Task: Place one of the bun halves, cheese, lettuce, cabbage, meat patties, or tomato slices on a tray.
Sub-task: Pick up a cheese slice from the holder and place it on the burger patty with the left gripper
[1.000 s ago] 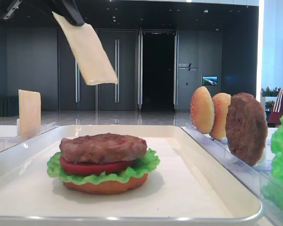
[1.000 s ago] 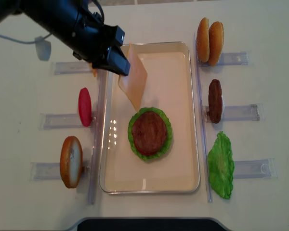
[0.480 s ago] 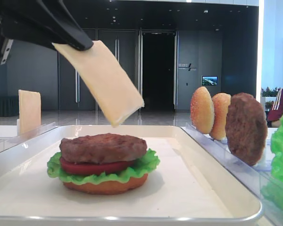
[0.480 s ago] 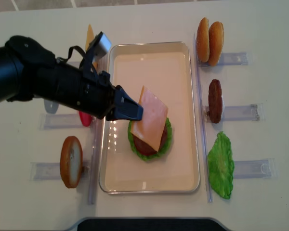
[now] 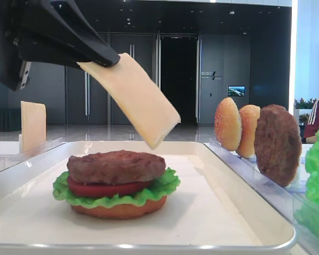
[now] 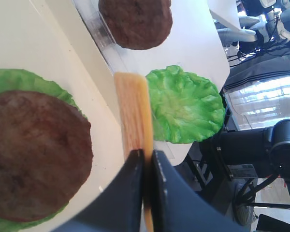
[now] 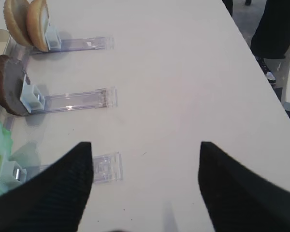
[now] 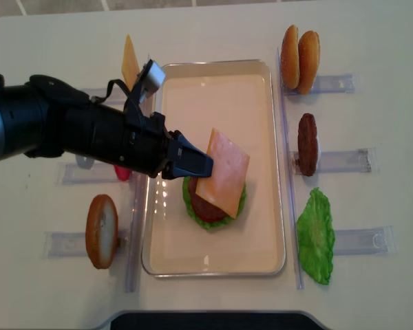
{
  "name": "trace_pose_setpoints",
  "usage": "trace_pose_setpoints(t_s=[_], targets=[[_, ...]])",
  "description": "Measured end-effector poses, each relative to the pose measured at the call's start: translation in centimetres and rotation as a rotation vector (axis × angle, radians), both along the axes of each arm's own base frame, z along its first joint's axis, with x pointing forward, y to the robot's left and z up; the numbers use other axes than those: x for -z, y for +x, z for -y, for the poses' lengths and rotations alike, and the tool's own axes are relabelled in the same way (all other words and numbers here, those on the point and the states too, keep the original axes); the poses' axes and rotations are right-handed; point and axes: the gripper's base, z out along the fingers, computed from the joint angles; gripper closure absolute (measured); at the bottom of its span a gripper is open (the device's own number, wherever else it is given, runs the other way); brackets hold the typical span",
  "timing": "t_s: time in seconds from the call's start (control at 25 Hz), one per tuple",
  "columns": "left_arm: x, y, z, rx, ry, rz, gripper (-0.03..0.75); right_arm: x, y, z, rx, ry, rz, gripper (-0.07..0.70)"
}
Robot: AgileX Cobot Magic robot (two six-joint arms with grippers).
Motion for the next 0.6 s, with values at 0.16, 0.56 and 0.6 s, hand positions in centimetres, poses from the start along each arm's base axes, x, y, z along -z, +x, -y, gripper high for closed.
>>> trace_pose_setpoints(t_s=[0.16,0.56,0.6], targets=[[0.05,-0.03,-0.02,0.001,0.005,-0.005,0.7,0.0,0.0,0.0,0.0,0.0,0.0,0.157],[0.58,-0.09,-0.4,-0.016,0.075,-0.04,0.7,0.0,0.0,0.0,0.0,0.0,0.0,0.157],[0.6,-0.06,-0.41,-0.018,0.078,-0.039,0.7,0.0,0.0,0.0,0.0,0.0,0.0,0.157]])
